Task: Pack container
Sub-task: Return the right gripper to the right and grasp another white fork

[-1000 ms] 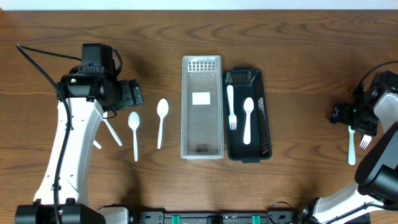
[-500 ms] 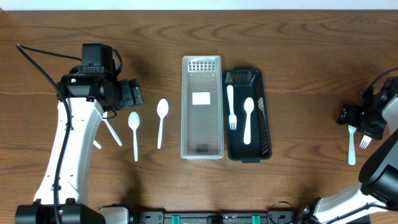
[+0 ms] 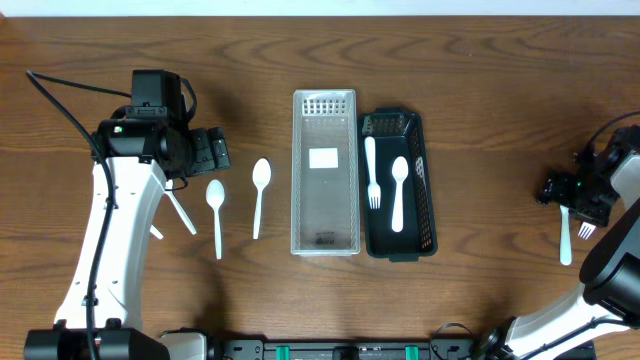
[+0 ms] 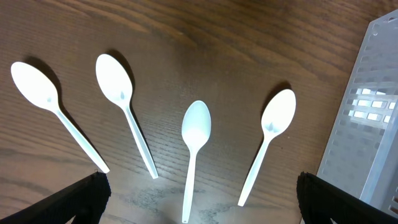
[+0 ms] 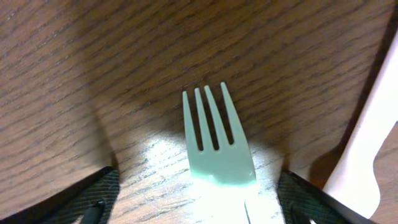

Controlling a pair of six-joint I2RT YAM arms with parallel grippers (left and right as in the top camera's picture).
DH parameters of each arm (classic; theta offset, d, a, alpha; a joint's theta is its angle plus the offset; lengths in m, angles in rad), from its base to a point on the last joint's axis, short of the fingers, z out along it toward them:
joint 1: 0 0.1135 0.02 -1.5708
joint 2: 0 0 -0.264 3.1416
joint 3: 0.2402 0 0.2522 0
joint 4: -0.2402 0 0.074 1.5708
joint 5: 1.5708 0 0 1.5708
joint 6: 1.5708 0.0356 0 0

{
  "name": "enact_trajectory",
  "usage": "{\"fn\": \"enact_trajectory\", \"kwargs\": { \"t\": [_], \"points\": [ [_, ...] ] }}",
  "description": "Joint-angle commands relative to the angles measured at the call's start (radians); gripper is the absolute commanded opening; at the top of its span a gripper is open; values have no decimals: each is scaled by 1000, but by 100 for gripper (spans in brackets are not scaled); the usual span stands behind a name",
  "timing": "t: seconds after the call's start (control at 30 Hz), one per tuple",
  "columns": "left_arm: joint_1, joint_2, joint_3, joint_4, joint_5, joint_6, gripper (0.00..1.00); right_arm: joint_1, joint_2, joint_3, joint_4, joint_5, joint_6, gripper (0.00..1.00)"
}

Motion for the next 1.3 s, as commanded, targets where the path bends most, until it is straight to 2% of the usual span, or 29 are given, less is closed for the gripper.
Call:
{"fn": "enact_trajectory", "kwargs": {
  "t": [0.0, 0.03, 0.13, 0.3, 0.43, 0.87, 1.07, 1.27],
  "points": [
    [4, 2, 16, -2, -8, 18, 98, -6, 19, -4, 4, -15, 7, 70],
    [4, 2, 16, -2, -8, 17, 98, -6, 19, -4, 5, -16, 7, 63],
    [4, 2, 16, -2, -8, 18, 98, -6, 19, -4, 6, -15, 7, 52],
    [4, 2, 16, -2, -8, 18, 98, -6, 19, -4, 10, -16, 7, 43],
    [4, 2, 16, -2, -7, 17, 98, -6, 19, -4, 10, -16, 7, 32],
    [4, 2, 16, -2, -8, 18, 98, -6, 19, -4, 17, -43, 26, 21],
    [4, 2, 16, -2, -8, 18, 98, -4, 19, -4, 24, -47, 79, 1],
    [4, 2, 16, -2, -8, 18, 98, 26, 10, 35, -16, -57, 101, 1]
  ]
}}
